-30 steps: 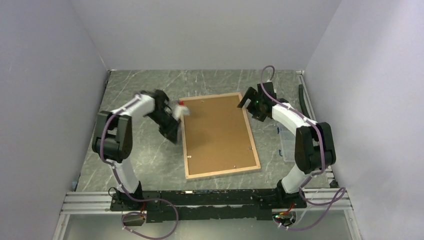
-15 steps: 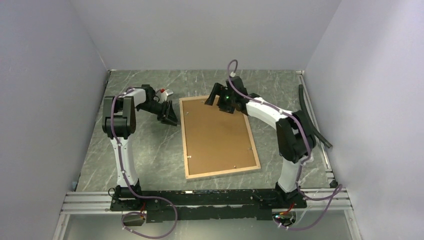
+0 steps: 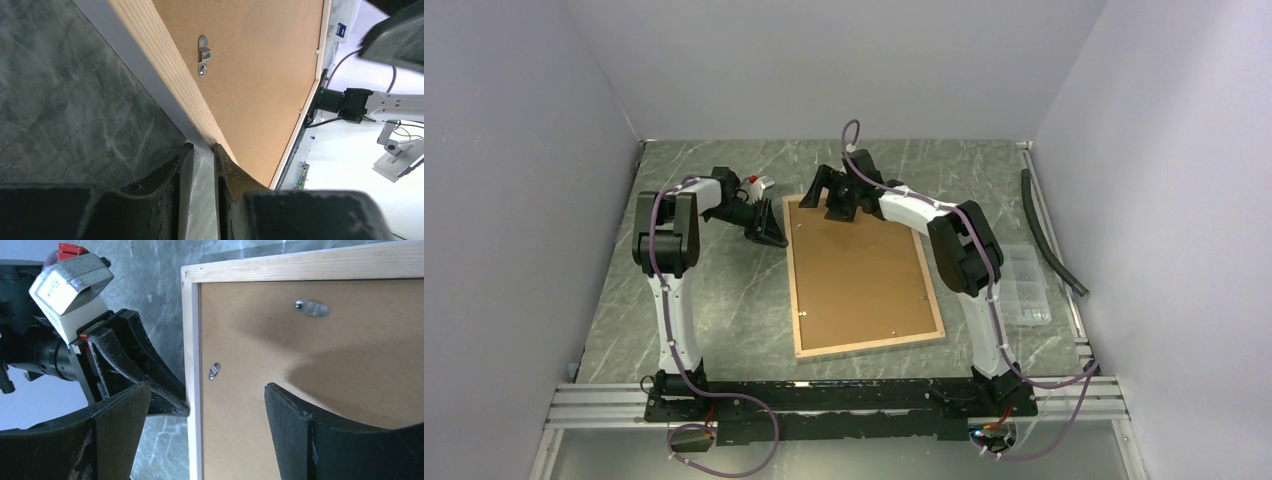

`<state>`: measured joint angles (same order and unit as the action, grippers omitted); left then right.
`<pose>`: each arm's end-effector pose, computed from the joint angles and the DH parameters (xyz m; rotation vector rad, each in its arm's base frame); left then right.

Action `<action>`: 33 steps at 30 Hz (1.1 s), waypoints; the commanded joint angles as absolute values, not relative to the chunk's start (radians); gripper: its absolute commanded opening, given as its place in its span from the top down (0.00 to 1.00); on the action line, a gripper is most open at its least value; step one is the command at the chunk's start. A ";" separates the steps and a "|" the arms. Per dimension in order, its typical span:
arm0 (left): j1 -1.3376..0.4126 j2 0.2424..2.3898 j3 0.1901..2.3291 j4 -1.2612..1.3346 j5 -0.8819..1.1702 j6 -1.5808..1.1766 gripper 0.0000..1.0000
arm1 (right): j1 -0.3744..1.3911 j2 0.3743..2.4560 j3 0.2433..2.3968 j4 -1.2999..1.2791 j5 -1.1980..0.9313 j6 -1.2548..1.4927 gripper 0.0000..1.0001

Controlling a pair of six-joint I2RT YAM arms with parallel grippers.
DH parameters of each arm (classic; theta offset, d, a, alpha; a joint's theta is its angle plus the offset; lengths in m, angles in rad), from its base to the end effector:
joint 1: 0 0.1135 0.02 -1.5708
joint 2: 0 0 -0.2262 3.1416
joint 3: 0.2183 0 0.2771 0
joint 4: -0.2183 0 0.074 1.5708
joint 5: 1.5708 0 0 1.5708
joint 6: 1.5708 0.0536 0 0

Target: Put the photo into the frame

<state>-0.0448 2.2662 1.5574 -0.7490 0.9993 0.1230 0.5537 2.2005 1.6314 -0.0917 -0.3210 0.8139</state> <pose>0.4185 -0.0639 0.0543 0.3024 2.6235 -1.4339 0.4266 0.2836 0.1245 0.1239 2.4242 1.0515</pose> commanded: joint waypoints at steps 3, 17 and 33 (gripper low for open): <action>-0.049 2.295 1.546 -0.739 0.953 0.113 0.78 | 0.591 2.292 1.739 -0.045 -0.383 0.859 0.14; -0.049 2.292 1.518 -0.716 0.960 0.091 0.81 | 0.636 2.345 1.741 -0.020 -0.369 0.958 0.16; -0.049 2.281 1.508 -0.716 0.946 0.107 0.83 | 0.657 2.383 1.771 -0.003 -0.395 0.991 0.18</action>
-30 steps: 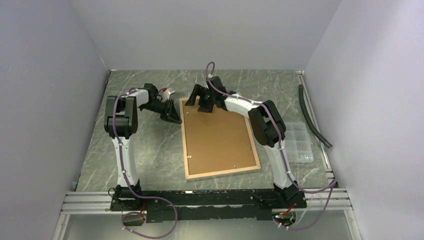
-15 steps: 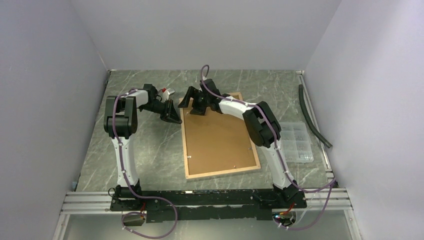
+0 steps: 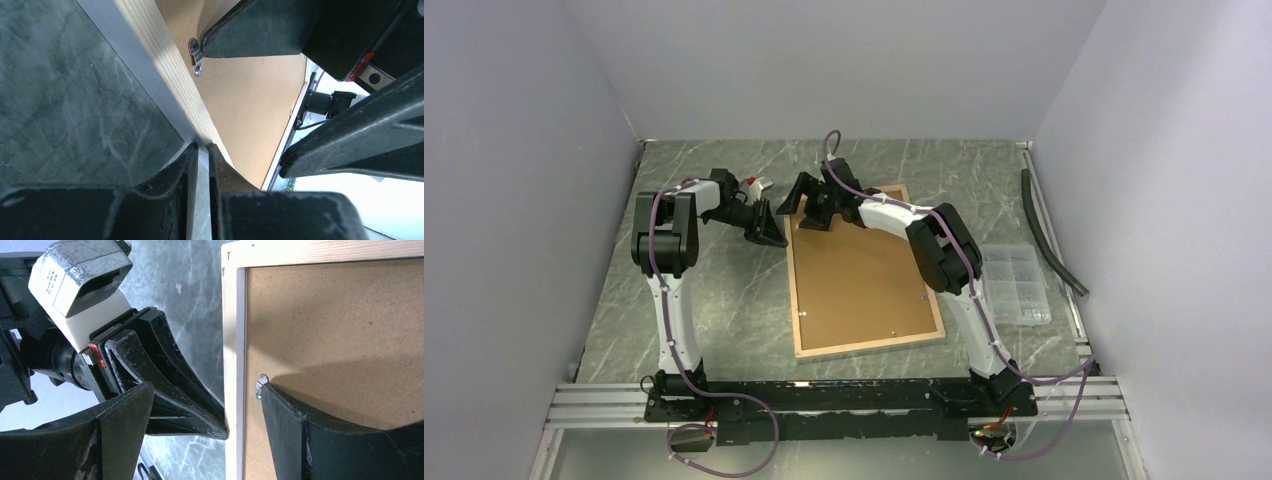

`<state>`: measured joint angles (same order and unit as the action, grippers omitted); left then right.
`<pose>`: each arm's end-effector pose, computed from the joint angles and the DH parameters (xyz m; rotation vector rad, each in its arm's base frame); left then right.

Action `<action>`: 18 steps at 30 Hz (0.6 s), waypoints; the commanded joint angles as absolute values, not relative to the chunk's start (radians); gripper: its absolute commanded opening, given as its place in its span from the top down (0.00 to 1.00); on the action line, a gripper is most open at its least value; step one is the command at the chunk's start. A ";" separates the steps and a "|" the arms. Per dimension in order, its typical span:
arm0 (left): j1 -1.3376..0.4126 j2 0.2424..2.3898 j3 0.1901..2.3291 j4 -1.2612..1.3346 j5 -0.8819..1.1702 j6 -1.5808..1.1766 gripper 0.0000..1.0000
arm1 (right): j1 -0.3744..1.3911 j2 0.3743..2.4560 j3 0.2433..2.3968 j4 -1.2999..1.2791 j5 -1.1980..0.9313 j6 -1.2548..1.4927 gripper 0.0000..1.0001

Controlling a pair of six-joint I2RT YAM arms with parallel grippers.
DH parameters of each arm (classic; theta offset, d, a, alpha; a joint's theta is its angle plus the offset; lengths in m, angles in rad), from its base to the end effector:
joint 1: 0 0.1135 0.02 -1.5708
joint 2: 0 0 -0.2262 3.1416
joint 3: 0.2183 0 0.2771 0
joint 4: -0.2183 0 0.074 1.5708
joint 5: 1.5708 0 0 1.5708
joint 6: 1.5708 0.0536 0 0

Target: Put the photo into the frame

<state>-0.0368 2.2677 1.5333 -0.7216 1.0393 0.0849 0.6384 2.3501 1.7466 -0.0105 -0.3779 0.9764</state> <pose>0.4158 -0.0615 0.0497 0.2453 2.6103 -1.4951 0.4194 0.3359 0.0990 0.1724 2.4536 1.2407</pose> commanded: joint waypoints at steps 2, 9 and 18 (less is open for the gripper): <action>-0.050 2.281 1.508 -0.717 0.944 0.108 0.84 | 0.657 2.386 1.770 -0.003 -0.400 0.994 0.18; -0.048 2.284 1.511 -0.721 0.941 0.112 0.85 | 0.659 2.403 1.784 0.020 -0.433 0.993 0.18; -0.048 2.286 1.519 -0.725 0.935 0.110 0.86 | 0.659 2.434 1.816 0.025 -0.511 0.960 0.19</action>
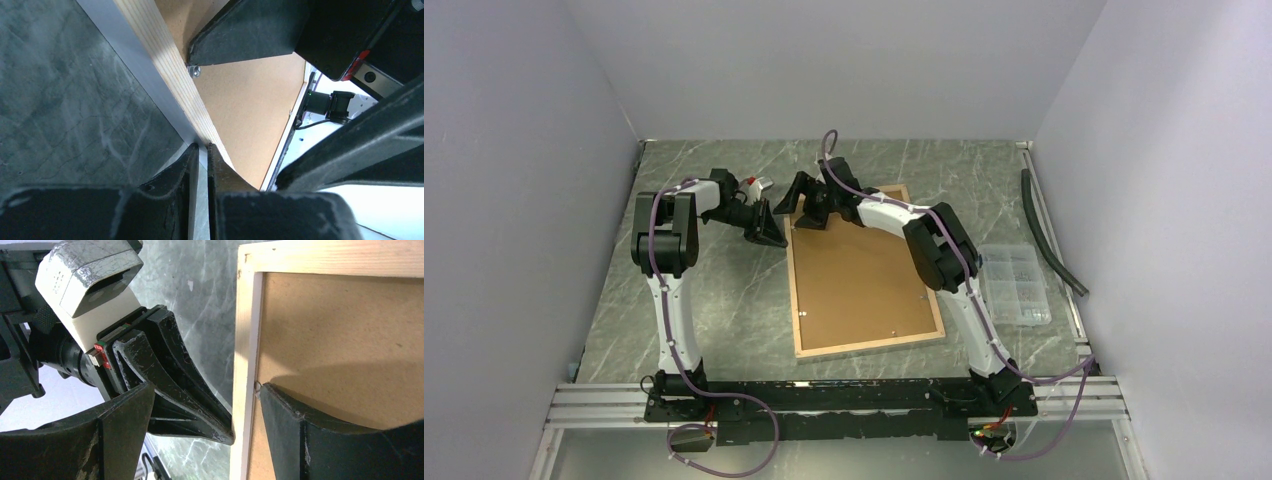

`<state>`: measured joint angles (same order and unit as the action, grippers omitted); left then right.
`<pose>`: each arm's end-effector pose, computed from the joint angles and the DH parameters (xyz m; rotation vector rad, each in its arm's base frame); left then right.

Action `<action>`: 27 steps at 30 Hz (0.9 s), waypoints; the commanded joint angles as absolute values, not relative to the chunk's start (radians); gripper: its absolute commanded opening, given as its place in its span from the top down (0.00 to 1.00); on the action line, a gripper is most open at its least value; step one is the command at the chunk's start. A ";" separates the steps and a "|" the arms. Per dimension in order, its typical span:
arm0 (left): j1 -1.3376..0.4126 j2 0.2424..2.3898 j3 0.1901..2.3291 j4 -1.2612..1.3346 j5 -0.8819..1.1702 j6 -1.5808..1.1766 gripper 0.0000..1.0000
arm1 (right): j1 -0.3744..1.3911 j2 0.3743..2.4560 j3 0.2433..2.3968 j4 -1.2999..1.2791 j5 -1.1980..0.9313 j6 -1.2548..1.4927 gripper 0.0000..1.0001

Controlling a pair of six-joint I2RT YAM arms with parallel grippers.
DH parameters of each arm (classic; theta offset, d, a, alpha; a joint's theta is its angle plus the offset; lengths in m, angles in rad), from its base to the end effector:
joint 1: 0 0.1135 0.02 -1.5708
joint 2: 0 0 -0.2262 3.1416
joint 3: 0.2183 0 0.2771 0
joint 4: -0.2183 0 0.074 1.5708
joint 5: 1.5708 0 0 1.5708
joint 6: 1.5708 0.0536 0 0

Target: Put the photo into the frame

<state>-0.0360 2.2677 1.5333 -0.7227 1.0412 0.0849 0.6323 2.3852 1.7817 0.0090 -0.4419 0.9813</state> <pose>0.4157 -0.0613 0.0498 0.2436 2.6095 -1.4978 0.4243 0.3393 0.0960 0.1370 2.4528 1.3144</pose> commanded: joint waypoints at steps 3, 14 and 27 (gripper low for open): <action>-0.049 2.286 1.520 -0.726 0.934 0.110 0.86 | 0.658 2.450 1.841 0.009 -0.537 0.950 0.19; -0.046 2.284 1.523 -0.729 0.934 0.110 0.87 | 0.652 2.443 1.853 0.005 -0.550 0.920 0.20; -0.011 2.255 1.542 -0.753 0.960 0.111 0.88 | 0.601 2.386 1.994 -0.130 -0.507 0.744 0.15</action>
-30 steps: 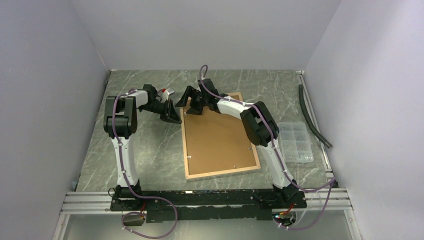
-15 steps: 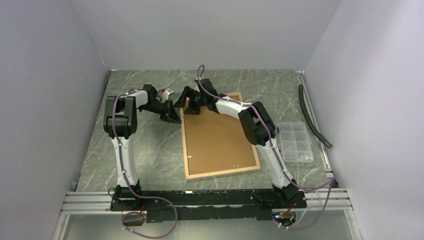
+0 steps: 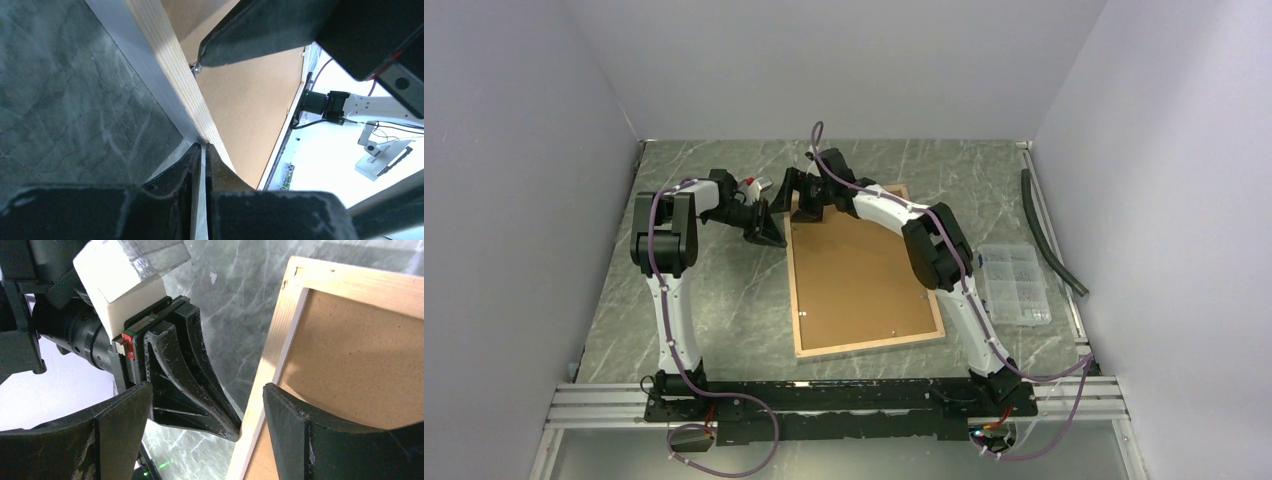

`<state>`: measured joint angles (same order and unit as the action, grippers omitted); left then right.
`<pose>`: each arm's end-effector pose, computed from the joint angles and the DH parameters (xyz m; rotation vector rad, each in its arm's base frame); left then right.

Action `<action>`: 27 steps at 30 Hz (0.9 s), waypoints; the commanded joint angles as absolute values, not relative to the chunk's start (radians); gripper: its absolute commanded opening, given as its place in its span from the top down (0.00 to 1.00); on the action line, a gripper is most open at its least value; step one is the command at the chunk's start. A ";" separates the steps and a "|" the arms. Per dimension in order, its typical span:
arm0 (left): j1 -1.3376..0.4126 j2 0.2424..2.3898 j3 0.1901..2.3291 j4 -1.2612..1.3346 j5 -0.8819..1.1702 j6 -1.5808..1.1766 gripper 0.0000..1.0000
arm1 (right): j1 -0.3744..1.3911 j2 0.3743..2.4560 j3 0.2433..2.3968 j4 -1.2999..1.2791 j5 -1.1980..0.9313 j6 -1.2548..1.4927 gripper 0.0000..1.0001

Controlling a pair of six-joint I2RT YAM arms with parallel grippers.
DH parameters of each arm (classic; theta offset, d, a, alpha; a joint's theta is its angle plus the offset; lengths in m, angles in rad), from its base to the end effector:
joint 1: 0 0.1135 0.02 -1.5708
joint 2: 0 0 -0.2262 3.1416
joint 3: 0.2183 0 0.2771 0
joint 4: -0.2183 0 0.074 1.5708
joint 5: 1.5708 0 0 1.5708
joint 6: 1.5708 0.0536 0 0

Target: Put the photo into the frame

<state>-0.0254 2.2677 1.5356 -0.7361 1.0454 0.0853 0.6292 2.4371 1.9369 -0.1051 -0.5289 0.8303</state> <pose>0.4155 -0.0569 0.0504 0.2224 2.6121 -1.5051 0.4348 0.3499 0.1145 -0.0986 2.4386 1.3320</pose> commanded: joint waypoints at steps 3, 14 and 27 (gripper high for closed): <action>-0.011 2.254 1.542 -0.756 0.966 0.109 0.88 | 0.587 2.413 2.040 -0.176 -0.513 0.707 0.14; -0.010 2.261 1.537 -0.738 0.973 0.094 0.87 | 0.588 2.482 2.038 -0.210 -0.603 0.673 0.14; -0.015 2.259 1.549 -0.736 0.985 0.077 0.88 | 0.620 2.500 2.004 -0.191 -0.643 0.689 0.14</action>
